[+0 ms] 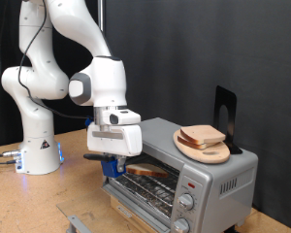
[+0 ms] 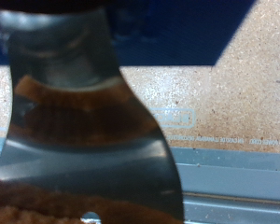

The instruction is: Make a piece of toast with the oven

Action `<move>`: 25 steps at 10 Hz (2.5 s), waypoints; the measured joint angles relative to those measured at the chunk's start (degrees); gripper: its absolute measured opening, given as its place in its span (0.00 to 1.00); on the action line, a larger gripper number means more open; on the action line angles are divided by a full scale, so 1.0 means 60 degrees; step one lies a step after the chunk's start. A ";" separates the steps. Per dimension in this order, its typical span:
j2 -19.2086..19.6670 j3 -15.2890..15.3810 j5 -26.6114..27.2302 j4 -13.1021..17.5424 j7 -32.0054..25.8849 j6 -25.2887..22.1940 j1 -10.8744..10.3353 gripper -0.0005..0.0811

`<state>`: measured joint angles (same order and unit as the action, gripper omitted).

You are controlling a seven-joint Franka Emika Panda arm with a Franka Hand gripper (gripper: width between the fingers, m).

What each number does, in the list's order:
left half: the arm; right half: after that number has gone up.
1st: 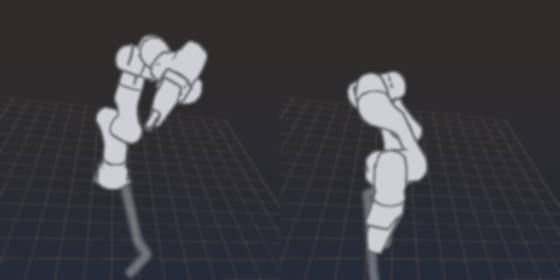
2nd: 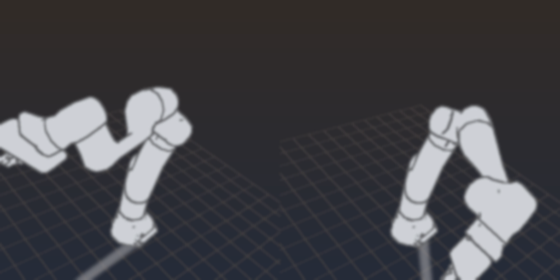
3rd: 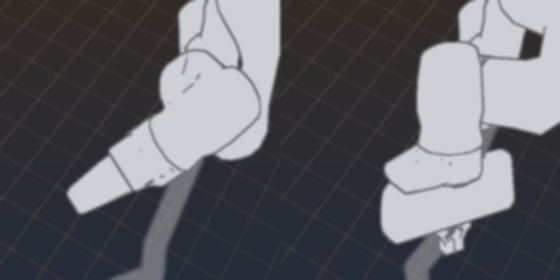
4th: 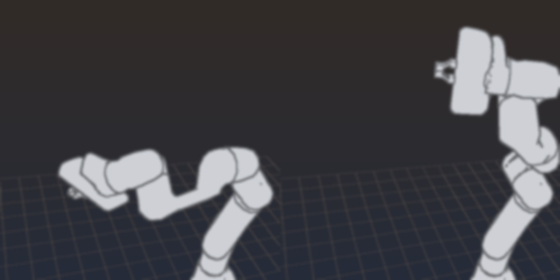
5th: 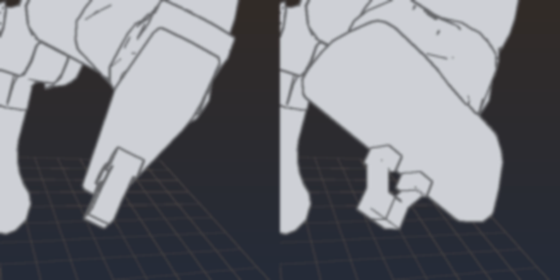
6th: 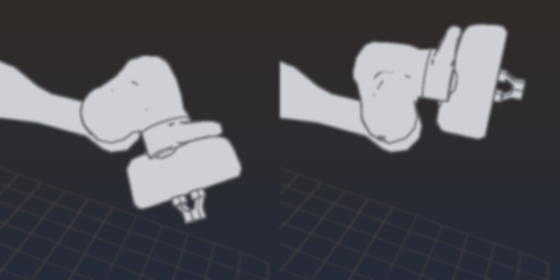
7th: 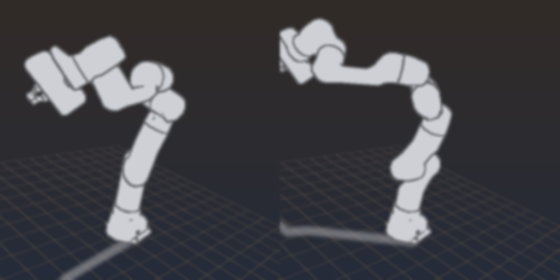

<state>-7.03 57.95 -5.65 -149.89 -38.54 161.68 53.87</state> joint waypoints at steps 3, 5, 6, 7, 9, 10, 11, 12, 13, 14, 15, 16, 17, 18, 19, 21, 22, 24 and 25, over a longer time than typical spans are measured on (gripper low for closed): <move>0.0000 -0.0028 0.0069 0.0021 -0.0005 -0.0317 -0.0001 0.49; 0.0000 -0.0029 0.0066 0.0052 0.0006 -0.0556 0.0001 0.49; 0.0000 -0.0029 0.0066 0.0067 0.0028 -0.0607 0.0007 0.49; 0.0000 -0.0029 0.0066 0.0072 0.0052 -0.0634 0.0014 0.49; 0.0000 -0.0030 0.0067 0.0104 0.0079 -0.0737 0.0019 0.49; 0.0000 -0.0033 0.0071 0.0123 0.0082 -0.0793 0.0019 0.49; 0.0000 -0.0039 0.0153 0.0138 0.0089 -0.0869 0.0019 0.49; 0.0000 -0.0051 0.0348 0.0157 0.0089 -0.0985 0.0015 0.49; 0.0001 -0.0076 0.0866 0.0169 0.0073 -0.1190 0.0006 0.49; 0.0001 -0.0105 0.1248 0.0183 0.0070 -0.1379 0.0005 0.49; 0.0001 -0.0137 0.1498 0.0190 0.0078 -0.1514 0.0008 0.49; -0.0007 -0.0262 0.1541 0.0189 0.0057 -0.1693 0.0084 0.49; -0.0003 -0.0537 0.1551 0.0190 -0.0151 -0.1873 0.0242 0.49; 0.0006 -0.0809 0.1567 0.0197 -0.0370 -0.1996 0.0388 0.49; 0.0027 -0.1044 0.1560 0.0217 -0.0531 -0.2086 0.0550 0.49; 0.0131 -0.1449 0.1534 0.0301 -0.0937 -0.2121 0.0912 0.49; 0.0198 -0.1661 0.1532 0.0376 -0.1240 -0.2156 0.1084 0.49; 0.0379 -0.2158 0.2131 0.0610 -0.2217 -0.2354 0.1310 0.49; 0.0545 -0.2411 0.2822 0.0780 -0.2846 -0.2493 0.1391 0.49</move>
<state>-3.76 43.48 11.28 -145.21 -55.62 146.72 62.22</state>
